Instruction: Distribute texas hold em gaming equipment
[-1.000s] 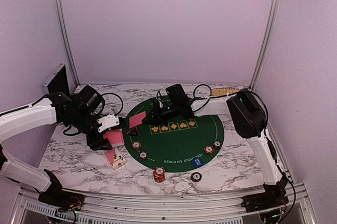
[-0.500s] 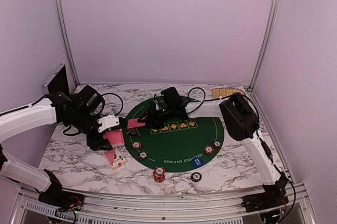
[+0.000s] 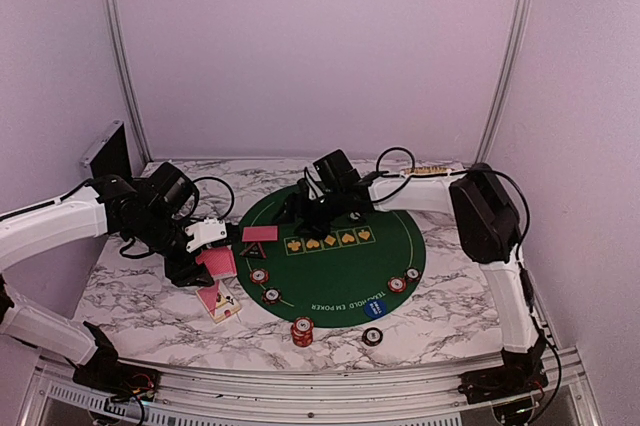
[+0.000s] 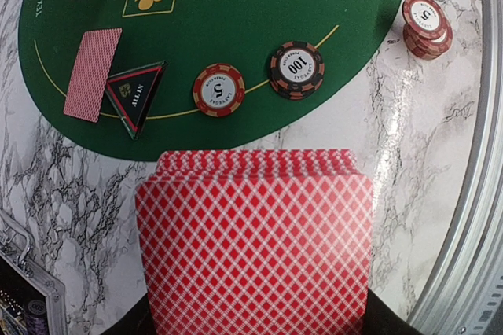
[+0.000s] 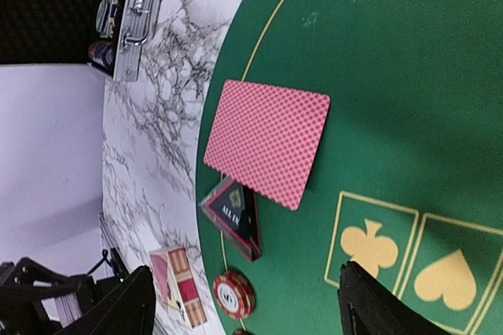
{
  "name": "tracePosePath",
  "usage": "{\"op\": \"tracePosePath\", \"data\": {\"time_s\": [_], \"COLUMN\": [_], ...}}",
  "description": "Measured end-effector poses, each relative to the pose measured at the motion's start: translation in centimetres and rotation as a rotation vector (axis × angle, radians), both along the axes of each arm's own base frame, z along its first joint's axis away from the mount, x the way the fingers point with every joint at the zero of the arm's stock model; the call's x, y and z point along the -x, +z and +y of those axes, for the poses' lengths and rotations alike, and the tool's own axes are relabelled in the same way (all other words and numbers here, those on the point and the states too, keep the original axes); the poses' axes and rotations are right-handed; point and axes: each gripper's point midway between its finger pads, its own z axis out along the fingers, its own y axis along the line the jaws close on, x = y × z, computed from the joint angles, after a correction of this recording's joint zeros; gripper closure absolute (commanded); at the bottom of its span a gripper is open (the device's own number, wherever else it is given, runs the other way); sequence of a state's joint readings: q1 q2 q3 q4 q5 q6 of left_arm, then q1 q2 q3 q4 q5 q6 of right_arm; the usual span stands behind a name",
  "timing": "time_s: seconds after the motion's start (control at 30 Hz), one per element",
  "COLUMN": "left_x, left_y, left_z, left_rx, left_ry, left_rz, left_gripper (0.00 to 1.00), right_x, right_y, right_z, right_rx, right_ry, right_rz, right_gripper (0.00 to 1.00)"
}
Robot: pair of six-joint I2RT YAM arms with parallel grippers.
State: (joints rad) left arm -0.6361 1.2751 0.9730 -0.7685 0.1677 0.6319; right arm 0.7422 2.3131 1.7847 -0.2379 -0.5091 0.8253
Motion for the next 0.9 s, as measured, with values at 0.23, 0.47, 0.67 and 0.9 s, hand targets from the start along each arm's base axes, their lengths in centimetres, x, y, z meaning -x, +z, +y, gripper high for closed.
{"op": "tracePosePath", "data": {"time_s": [0.23,0.47,0.67,0.9], "left_x": [0.0,0.0,0.0,0.0], "left_y": [0.0,0.0,0.0,0.0], "left_z": [0.0,0.0,0.0,0.0], "left_rx": [0.0,-0.001,-0.001,0.0], "left_ry": [0.001,0.0,0.001,0.002], "left_rz": [0.0,0.0,0.0,0.001], "left_gripper": [1.0,1.0,1.0,1.0], "right_x": [3.9,11.4,15.4,15.8], "right_y": [4.1,5.0,5.6,7.8], "right_z": [0.3,4.5,6.2,7.2], "right_rx": [-0.057,-0.185,-0.262,-0.357], "right_ry": [0.053,0.226,0.313,0.334], "right_rz": [-0.034,0.041,0.111,0.12], "right_gripper": [0.09,0.08,0.09,0.09]}}
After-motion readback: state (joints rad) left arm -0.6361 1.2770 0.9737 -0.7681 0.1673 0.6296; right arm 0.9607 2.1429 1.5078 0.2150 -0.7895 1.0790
